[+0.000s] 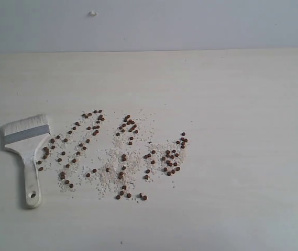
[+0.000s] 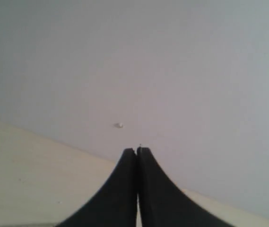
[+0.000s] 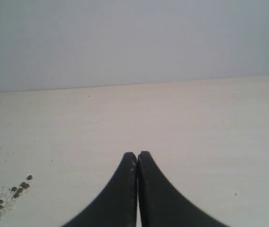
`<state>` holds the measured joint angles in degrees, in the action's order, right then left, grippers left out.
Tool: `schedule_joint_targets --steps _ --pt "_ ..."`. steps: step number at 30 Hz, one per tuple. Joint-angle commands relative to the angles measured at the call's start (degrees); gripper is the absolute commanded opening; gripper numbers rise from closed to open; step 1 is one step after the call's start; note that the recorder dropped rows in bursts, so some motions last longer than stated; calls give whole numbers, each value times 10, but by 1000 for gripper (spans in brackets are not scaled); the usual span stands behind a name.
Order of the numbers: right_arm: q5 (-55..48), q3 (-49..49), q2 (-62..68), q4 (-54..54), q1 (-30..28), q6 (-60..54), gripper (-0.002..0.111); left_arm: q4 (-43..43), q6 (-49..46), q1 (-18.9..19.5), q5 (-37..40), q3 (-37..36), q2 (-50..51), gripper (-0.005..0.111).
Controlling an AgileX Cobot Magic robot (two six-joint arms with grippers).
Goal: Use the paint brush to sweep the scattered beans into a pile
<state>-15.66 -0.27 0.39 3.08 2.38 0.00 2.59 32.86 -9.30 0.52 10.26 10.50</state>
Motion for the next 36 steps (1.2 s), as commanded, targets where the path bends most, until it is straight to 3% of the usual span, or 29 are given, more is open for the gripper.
schedule_joint_targets --steps 1,14,21,22,25,27,30,36 --pt "6 3 -4 0 -3 0 0 7 -20 2 22 55 117 0" --pt "6 3 -4 -2 -3 3 0 9 -108 -3 368 261 470 0" --pt "6 3 -4 0 -3 3 0 -7 -114 -70 394 266 516 0" --pt "6 3 -4 0 -3 3 0 -7 -92 -95 384 266 521 0" --pt "6 3 -4 0 -3 3 0 -7 -53 -121 372 268 533 0" --pt "6 3 -4 0 -3 3 0 -7 -43 -138 403 287 558 0" --pt "6 3 -4 0 -3 3 0 -7 -8 -141 496 332 628 0" --pt "6 3 -4 -2 -3 0 0 -18 66 -141 499 370 773 0"
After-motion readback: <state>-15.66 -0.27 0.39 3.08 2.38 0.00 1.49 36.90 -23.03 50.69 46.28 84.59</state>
